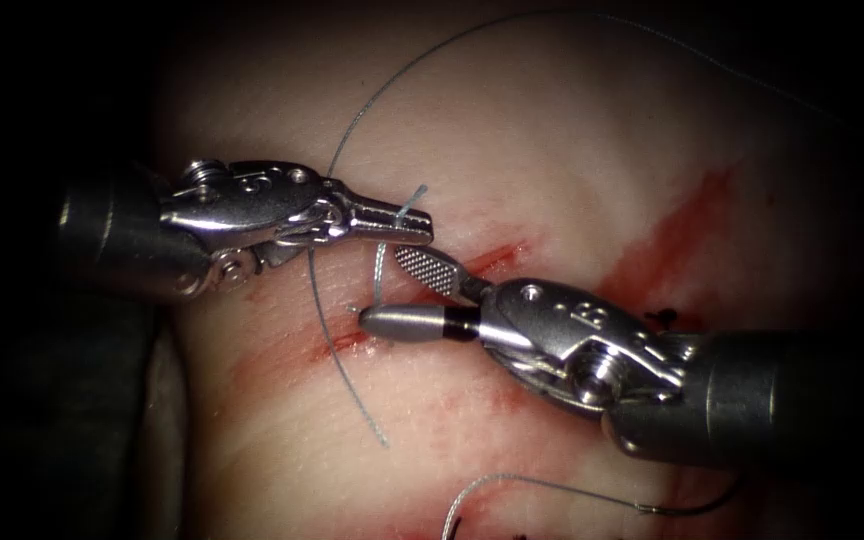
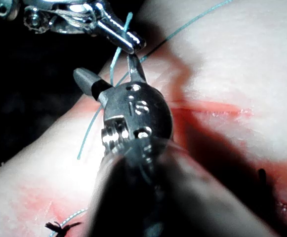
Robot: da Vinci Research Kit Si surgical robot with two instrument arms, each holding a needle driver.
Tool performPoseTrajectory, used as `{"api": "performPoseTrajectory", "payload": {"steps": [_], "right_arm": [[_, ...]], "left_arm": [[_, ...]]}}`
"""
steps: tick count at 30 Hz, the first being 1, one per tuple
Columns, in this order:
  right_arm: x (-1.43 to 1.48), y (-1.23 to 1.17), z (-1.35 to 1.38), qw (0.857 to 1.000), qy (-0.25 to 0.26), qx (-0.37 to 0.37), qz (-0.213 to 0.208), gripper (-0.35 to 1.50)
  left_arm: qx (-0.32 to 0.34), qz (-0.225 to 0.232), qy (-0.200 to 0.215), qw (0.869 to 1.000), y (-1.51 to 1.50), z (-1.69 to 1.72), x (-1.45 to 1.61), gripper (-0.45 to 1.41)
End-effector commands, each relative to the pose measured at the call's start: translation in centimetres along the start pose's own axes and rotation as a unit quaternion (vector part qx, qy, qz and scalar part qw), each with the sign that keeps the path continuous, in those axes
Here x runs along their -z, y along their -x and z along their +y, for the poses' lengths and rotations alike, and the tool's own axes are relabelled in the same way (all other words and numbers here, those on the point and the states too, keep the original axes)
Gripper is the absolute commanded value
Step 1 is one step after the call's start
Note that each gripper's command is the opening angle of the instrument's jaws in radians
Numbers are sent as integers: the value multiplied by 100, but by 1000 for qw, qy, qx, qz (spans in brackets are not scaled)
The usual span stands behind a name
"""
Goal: Wound Closure
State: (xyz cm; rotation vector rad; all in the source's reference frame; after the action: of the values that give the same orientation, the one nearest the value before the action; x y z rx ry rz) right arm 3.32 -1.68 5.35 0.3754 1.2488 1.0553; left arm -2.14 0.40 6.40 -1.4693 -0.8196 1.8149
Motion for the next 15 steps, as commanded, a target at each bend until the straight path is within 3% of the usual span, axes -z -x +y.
{"api": "performPoseTrajectory", "payload": {"steps": [1,15], "right_arm": [[-14,-1,0,1000,-2,-2,-9,133],[-32,14,15,999,2,-23,-34,133]], "left_arm": [[-3,-1,1,1000,3,-2,-6,-45],[-9,4,4,1000,-6,2,-5,-45]]}}
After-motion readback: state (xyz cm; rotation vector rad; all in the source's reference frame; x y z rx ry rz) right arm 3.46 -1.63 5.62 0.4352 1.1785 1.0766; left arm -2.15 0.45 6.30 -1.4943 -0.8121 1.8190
